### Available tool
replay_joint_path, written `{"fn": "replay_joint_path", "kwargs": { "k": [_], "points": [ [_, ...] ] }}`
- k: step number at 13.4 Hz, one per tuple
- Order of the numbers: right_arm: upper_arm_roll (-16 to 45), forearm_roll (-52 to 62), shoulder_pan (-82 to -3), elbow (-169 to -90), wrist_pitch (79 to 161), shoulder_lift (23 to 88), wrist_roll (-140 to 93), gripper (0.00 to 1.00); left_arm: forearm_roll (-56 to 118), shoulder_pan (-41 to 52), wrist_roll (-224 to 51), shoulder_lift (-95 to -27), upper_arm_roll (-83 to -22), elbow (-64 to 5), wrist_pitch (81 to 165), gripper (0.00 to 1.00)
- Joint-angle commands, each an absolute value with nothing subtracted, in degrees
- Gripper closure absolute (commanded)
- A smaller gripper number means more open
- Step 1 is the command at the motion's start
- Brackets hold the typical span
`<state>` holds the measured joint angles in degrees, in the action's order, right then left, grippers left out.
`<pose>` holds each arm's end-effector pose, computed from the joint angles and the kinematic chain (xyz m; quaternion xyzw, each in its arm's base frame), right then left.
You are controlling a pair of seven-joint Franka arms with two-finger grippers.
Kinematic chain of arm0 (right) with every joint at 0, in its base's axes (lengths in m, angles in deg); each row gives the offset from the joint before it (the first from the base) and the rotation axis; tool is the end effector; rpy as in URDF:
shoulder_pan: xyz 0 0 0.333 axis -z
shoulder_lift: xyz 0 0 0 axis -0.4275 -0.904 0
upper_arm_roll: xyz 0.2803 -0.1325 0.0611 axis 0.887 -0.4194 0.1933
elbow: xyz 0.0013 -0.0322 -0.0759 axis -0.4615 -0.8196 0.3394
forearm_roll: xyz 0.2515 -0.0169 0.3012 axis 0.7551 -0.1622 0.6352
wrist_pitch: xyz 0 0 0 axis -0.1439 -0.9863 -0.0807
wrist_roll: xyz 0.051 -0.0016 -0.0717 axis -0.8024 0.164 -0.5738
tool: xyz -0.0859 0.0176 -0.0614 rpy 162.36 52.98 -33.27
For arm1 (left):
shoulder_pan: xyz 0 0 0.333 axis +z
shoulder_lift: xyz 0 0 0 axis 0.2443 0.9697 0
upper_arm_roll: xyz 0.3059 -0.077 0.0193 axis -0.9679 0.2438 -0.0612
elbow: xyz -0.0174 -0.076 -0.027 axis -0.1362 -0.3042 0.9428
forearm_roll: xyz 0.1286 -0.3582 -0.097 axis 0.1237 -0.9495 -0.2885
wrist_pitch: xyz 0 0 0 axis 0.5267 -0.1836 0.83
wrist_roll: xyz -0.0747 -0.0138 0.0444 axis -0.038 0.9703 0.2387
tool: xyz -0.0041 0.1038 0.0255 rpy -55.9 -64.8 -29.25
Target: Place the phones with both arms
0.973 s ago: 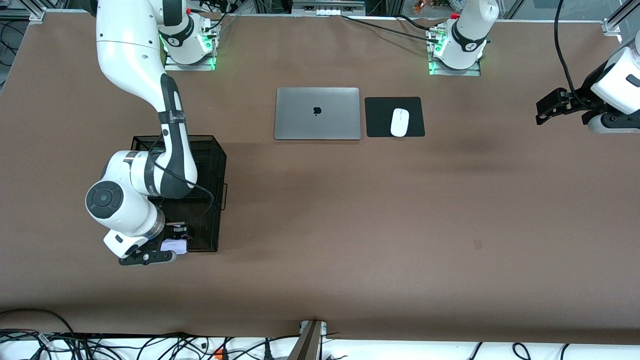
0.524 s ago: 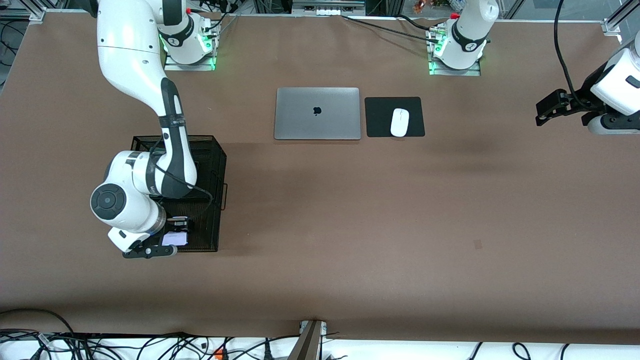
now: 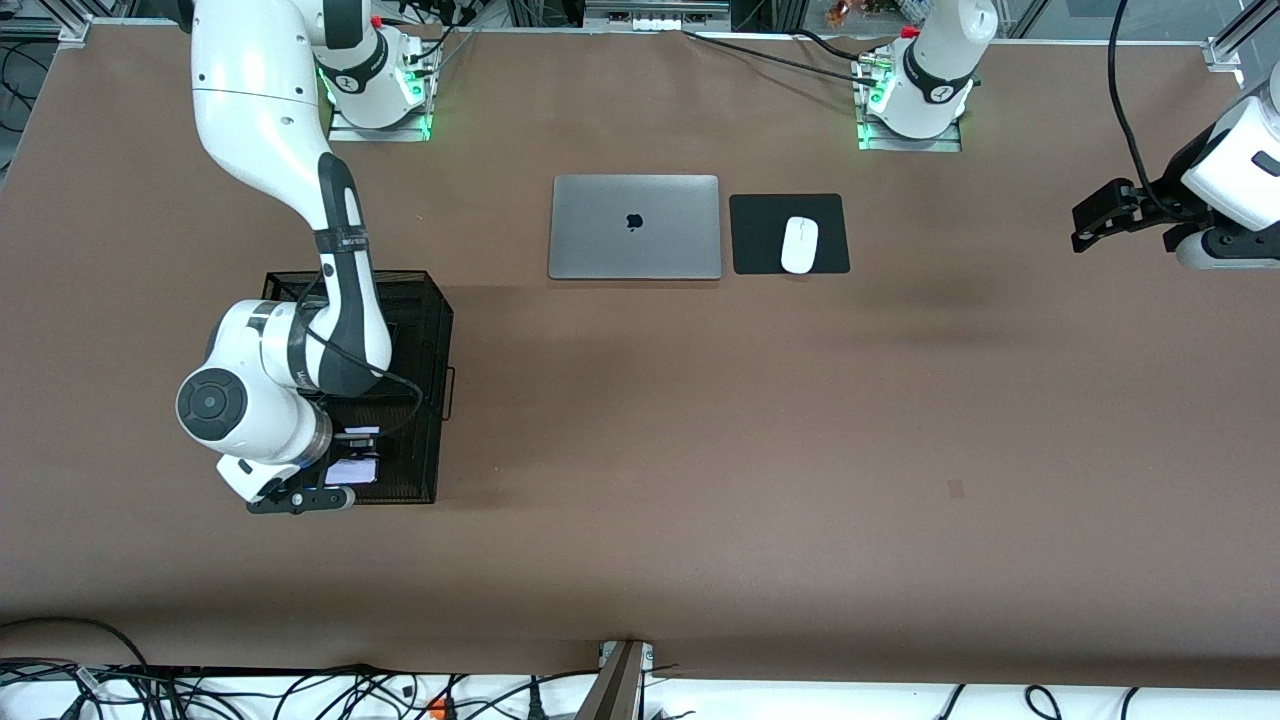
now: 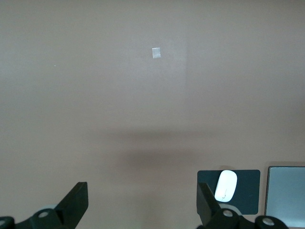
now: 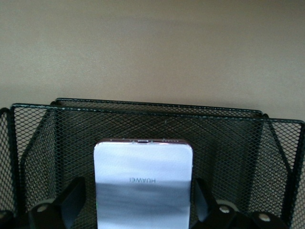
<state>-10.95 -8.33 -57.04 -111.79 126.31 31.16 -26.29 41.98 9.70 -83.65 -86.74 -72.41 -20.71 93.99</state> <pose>0.7177 0.1055 0.2498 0.9991 0.0364 0.0011 0.0221 0.5487 -0.0235 0.6143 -0.9995 -0.0068 0.0233 0.0190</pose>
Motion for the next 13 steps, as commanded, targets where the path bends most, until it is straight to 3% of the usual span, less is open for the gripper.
{"fn": "replay_joint_path", "kwargs": {
  "k": [1, 6, 13],
  "points": [
    [-11.0, -7.2, -56.9, -111.7, 125.4, 33.1, -27.6, 0.0, 41.8, 9.7, -82.6, -86.0, -72.5, -19.4, 94.2, 0.0],
    [-15.0, -7.1, -56.6, -101.6, 107.4, 35.0, -27.4, 0.01, 41.8, 9.7, -82.5, -85.6, -72.5, -19.4, 94.3, 0.0],
    [-18.9, -4.6, -55.0, -93.5, 87.3, 40.3, -20.1, 0.01, 41.8, 9.7, -82.4, -85.6, -72.5, -19.4, 94.4, 0.0]
  ]
}}
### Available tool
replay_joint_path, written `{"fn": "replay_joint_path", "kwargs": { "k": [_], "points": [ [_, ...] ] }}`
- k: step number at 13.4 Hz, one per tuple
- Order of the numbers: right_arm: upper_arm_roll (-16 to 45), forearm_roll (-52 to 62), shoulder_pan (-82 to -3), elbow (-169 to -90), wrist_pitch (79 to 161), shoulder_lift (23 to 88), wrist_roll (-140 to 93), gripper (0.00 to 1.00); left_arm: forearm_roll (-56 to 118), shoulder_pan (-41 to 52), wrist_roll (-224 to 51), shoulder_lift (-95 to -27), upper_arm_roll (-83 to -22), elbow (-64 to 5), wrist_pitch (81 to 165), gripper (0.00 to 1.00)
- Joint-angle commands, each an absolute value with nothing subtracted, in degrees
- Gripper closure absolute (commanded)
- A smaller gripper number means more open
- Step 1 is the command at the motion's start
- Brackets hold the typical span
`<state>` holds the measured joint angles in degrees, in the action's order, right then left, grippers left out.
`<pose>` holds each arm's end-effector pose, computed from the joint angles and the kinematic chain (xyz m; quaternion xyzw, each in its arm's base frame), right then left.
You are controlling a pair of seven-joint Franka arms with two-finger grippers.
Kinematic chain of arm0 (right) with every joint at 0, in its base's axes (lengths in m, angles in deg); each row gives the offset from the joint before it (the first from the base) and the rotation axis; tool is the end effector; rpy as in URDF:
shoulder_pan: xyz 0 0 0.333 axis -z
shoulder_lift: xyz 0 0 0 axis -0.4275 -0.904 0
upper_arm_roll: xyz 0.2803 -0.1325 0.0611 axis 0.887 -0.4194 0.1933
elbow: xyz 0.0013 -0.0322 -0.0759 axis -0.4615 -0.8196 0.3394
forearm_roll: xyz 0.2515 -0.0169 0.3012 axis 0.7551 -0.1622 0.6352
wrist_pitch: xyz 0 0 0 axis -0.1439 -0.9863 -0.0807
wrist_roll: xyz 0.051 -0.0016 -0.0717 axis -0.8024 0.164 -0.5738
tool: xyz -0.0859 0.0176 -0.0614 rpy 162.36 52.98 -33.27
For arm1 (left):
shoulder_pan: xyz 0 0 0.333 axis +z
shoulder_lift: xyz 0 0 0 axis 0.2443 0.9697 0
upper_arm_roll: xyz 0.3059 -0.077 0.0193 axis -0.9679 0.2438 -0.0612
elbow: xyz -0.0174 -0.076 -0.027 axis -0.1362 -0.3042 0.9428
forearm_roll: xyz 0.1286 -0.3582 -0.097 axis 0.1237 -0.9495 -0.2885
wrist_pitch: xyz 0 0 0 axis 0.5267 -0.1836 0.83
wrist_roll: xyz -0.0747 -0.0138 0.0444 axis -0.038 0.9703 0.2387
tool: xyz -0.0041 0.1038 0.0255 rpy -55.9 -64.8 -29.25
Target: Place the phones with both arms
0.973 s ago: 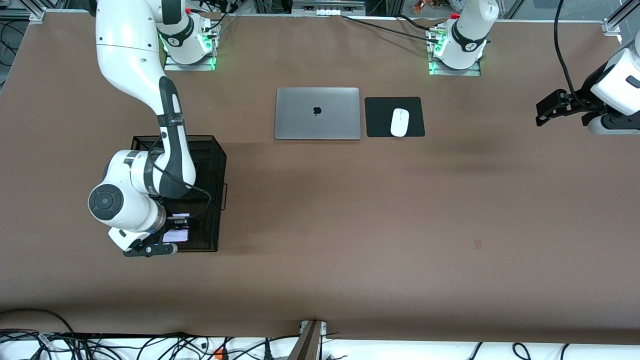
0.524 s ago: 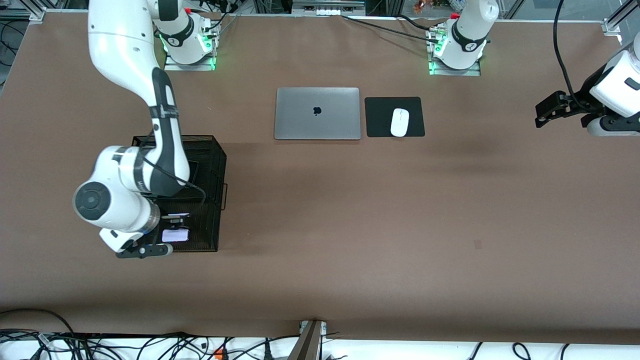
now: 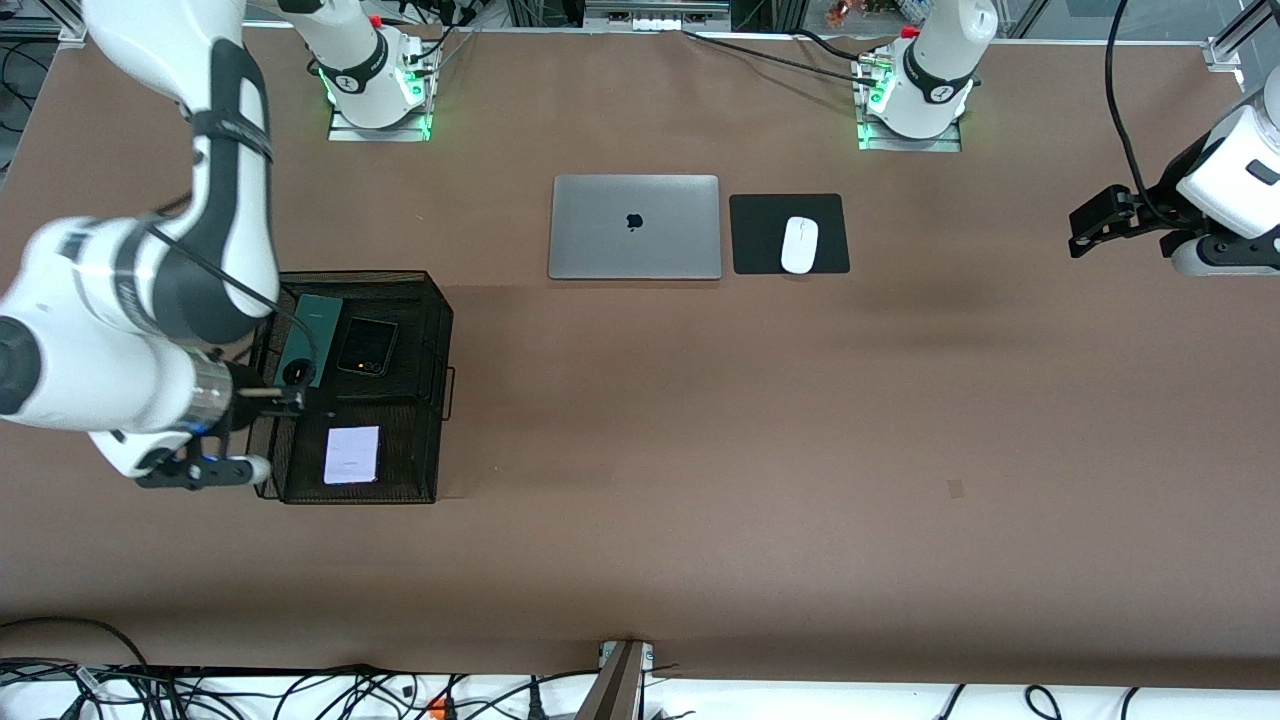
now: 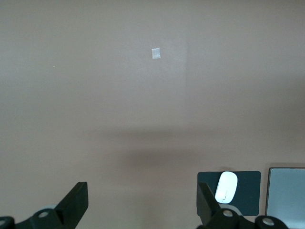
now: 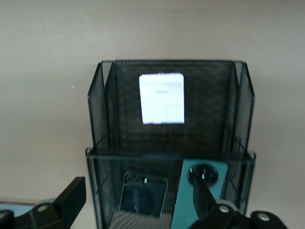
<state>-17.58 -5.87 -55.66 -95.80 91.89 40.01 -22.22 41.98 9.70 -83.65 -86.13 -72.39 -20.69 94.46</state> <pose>0.7012 0.0905 0.4467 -0.9960 0.0017 0.0816 0.0350 0.5525 -0.0240 0.6092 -0.9995 -0.0065 0.0244 0.0192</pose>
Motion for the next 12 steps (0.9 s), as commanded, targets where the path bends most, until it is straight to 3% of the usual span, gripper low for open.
{"fn": "replay_joint_path", "kwargs": {
  "k": [1, 5, 7, 9, 12],
  "points": [
    [-19.6, -4.6, -55.0, -93.5, 86.6, 41.7, -20.1, 0.01, 41.7, 9.7, -82.4, -85.5, -72.5, -19.4, 94.4, 0.0],
    [-19.4, -5.3, -54.3, -93.5, 86.5, 45.3, -18.0, 0.01, 41.7, 9.5, -82.4, -85.7, -72.3, -19.4, 94.7, 0.0],
    [-15.7, -5.4, -49.9, -93.4, 85.0, 47.1, -15.3, 0.01, 41.6, 9.5, -82.4, -85.8, -72.2, -19.3, 94.7, 0.0],
    [-6.2, -10.1, -42.7, -93.4, 85.3, 50.1, -15.1, 0.0, 41.6, 9.5, -82.4, -85.7, -72.2, -19.3, 94.7, 0.0],
    [13.6, -26.3, -31.7, -93.5, 85.7, 54.3, -14.1, 0.0, 41.6, 9.5, -82.4, -85.7, -72.2, -19.3, 95.0, 0.0]
  ]
}}
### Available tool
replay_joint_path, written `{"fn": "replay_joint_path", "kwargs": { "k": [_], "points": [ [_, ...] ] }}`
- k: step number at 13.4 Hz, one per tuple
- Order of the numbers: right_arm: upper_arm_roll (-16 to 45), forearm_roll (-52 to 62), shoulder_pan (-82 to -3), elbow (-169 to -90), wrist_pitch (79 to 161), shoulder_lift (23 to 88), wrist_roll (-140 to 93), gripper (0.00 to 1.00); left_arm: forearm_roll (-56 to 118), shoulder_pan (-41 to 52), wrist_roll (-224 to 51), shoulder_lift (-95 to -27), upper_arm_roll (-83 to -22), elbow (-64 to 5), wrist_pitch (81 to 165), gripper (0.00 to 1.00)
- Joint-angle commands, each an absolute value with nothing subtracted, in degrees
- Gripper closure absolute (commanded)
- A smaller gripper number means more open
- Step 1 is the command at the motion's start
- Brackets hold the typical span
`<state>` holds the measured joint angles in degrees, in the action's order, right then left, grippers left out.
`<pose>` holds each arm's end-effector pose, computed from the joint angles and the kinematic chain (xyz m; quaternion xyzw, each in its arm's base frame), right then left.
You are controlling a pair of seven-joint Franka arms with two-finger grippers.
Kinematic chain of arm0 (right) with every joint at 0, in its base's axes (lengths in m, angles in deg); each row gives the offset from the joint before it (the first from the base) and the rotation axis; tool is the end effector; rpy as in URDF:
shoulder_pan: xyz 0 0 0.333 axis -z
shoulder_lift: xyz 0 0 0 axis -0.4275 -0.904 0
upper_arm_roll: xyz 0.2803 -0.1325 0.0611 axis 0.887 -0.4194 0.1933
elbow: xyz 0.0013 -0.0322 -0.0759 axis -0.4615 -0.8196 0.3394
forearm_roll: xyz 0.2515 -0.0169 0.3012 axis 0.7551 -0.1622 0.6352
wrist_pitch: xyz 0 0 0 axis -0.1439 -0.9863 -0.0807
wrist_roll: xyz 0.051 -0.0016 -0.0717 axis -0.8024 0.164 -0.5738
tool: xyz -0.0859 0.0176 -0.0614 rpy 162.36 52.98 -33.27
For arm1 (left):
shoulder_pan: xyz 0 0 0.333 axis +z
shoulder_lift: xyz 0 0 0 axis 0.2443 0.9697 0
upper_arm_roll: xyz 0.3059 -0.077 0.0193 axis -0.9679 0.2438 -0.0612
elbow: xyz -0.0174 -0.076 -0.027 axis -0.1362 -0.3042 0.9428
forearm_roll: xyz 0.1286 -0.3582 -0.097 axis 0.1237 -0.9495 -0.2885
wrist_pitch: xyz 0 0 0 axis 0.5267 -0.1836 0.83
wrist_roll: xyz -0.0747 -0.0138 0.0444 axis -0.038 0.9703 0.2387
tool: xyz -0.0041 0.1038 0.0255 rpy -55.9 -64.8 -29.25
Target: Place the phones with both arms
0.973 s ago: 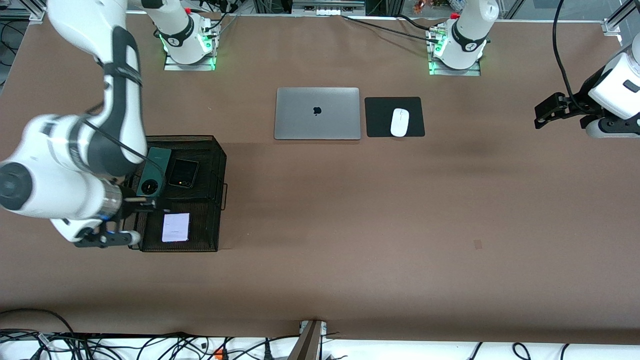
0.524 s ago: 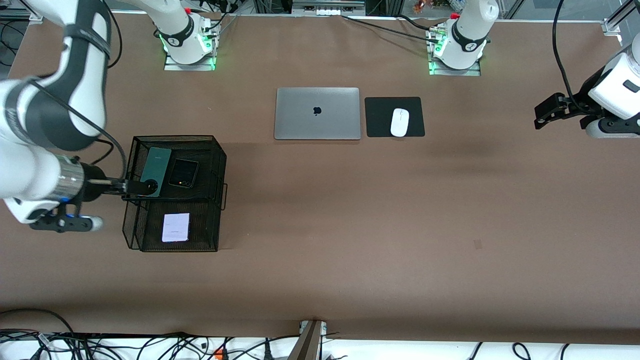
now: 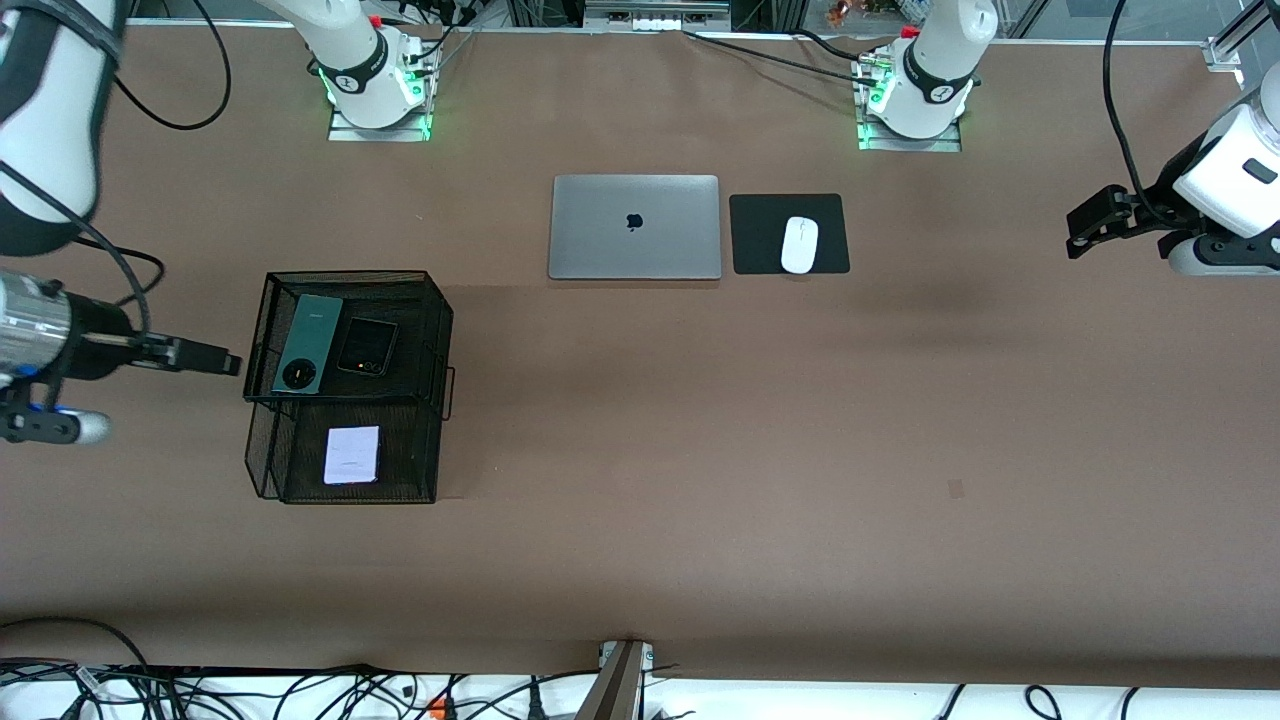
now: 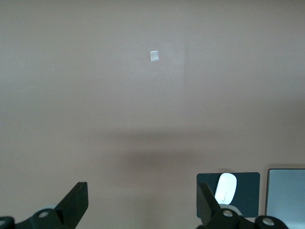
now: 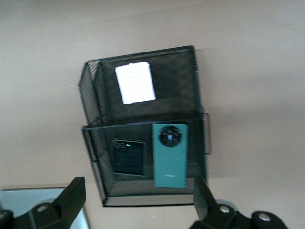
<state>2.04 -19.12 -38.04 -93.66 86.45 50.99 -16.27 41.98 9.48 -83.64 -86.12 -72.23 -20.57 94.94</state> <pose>0.6741 0.0168 0.5419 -0.9959 0.0466 0.0667 0.0403 0.5534 -0.0278 0.6108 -0.9996 -0.0030 0.0192 0.0190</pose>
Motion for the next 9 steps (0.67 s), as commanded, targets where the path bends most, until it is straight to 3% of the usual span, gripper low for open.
{"fn": "replay_joint_path", "kwargs": {
  "k": [1, 3, 9],
  "points": [
    [18.8, -28.8, -28.0, -94.0, 85.9, 55.6, -13.3, 0.0, 41.6, 9.5, -82.4, -85.7, -72.2, -19.3, 95.0, 0.0],
    [20.8, -29.3, -26.2, -96.7, 86.4, 57.8, -13.0, 0.0, 41.6, 9.5, -82.4, -85.7, -72.2, -19.3, 95.0, 0.0],
    [21.2, -30.1, -26.2, -120.5, 98.6, 72.8, -8.1, 0.0, 41.6, 9.6, -82.4, -85.5, -72.2, -19.3, 95.1, 0.0]
  ]
}}
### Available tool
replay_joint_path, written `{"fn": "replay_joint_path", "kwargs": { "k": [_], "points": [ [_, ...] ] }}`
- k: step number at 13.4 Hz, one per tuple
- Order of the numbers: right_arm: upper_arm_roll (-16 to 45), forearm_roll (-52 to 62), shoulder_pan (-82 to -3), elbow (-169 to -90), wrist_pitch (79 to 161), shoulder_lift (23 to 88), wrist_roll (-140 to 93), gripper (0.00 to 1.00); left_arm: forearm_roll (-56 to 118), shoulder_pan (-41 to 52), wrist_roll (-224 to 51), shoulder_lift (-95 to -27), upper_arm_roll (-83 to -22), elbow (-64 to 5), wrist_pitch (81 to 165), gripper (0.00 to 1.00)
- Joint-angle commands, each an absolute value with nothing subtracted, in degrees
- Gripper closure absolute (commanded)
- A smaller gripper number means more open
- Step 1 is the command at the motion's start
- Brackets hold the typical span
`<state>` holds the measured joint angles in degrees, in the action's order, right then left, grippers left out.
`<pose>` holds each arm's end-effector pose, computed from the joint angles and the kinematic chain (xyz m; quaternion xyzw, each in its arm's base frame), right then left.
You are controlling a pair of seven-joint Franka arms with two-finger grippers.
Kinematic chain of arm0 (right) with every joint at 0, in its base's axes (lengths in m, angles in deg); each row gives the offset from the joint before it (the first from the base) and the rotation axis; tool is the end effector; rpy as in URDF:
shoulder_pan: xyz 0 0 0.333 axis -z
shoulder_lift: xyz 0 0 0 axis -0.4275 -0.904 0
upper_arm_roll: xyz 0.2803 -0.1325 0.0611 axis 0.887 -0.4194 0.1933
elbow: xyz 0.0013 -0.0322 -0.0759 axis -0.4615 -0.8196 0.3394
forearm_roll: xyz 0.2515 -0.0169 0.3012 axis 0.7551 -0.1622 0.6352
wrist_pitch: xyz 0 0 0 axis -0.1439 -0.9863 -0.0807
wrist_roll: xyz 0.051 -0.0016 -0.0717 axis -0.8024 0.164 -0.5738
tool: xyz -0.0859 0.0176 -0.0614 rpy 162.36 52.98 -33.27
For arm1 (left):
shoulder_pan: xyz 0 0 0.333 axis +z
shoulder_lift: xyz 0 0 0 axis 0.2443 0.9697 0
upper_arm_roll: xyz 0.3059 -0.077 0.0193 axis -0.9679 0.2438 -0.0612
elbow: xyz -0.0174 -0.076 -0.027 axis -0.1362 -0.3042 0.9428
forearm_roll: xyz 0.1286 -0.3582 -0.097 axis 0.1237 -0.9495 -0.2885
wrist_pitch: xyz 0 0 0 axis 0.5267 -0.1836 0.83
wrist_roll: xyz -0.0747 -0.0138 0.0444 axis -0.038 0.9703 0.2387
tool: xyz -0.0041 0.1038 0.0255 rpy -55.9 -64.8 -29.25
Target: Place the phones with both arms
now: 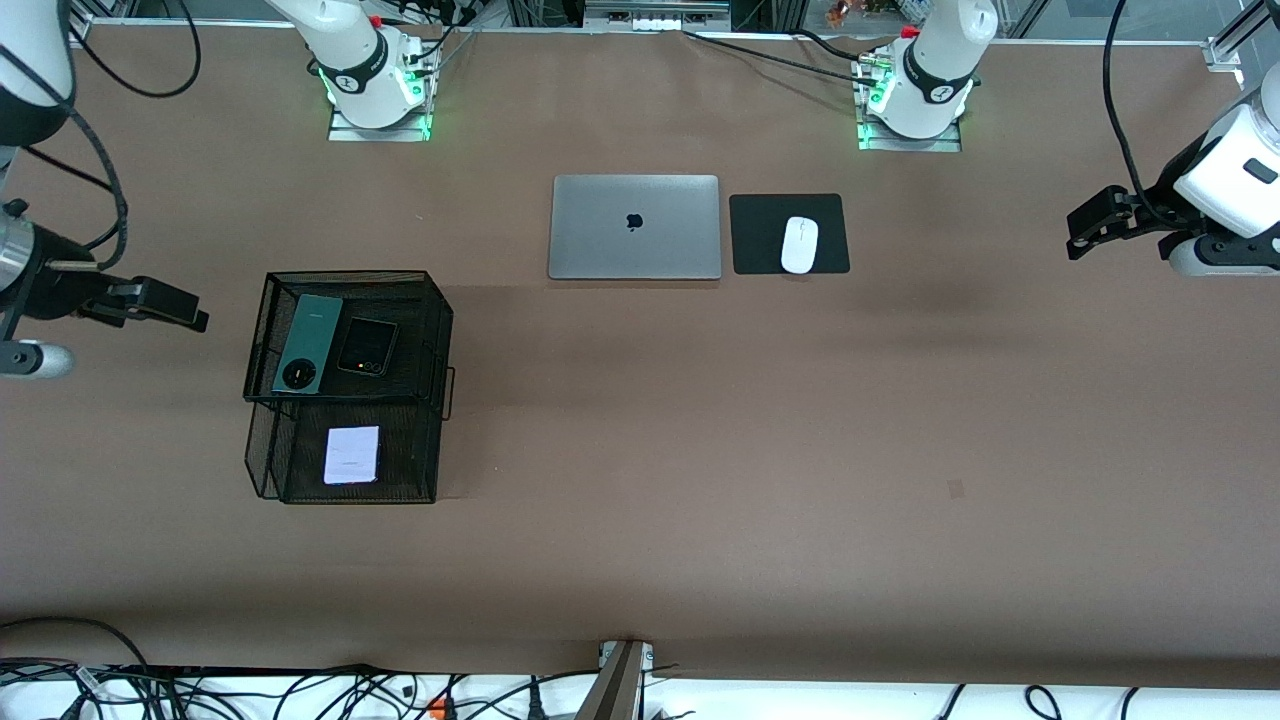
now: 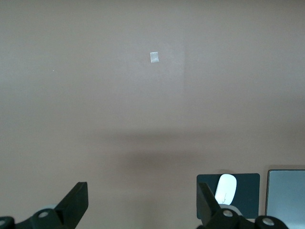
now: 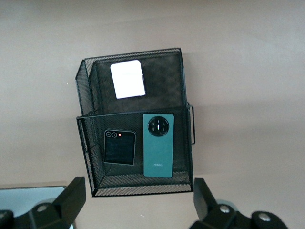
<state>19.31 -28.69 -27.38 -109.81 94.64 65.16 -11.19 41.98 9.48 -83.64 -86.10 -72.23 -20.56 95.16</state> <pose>0.6251 0.0200 0.5728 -0.9979 0.0546 0.0254 0.0257 0.5539 -0.0278 0.6110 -0.9997 -0.0030 0.0173 0.0189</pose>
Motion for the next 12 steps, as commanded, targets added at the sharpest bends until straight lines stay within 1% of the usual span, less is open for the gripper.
{"fn": "replay_joint_path", "kwargs": {
  "k": [1, 3, 4, 7, 12],
  "points": [
    [22.1, -30.2, -25.1, -122.6, 99.8, 73.9, -8.1, 0.0, 41.6, 9.6, -82.4, -85.5, -72.3, -19.3, 95.1, 0.0],
    [26.8, -30.8, -22.3, -125.9, 103.0, 75.2, -8.2, 0.0, 41.6, 9.6, -82.4, -85.5, -72.2, -19.3, 95.1, 0.0],
    [27.4, -32.8, -22.4, -126.2, 104.1, 75.2, -8.0, 0.0, 41.6, 9.6, -82.4, -85.5, -72.2, -19.3, 95.1, 0.0],
    [27.3, -32.5, -22.6, -126.2, 105.8, 73.9, -7.9, 0.0, 41.6, 9.6, -82.4, -85.5, -72.3, -19.3, 95.1, 0.0],
    [27.3, -32.2, -22.6, -125.5, 105.6, 73.5, -7.7, 0.0, 41.6, 9.6, -82.4, -85.5, -72.3, -19.3, 95.1, 0.0]
  ]
}}
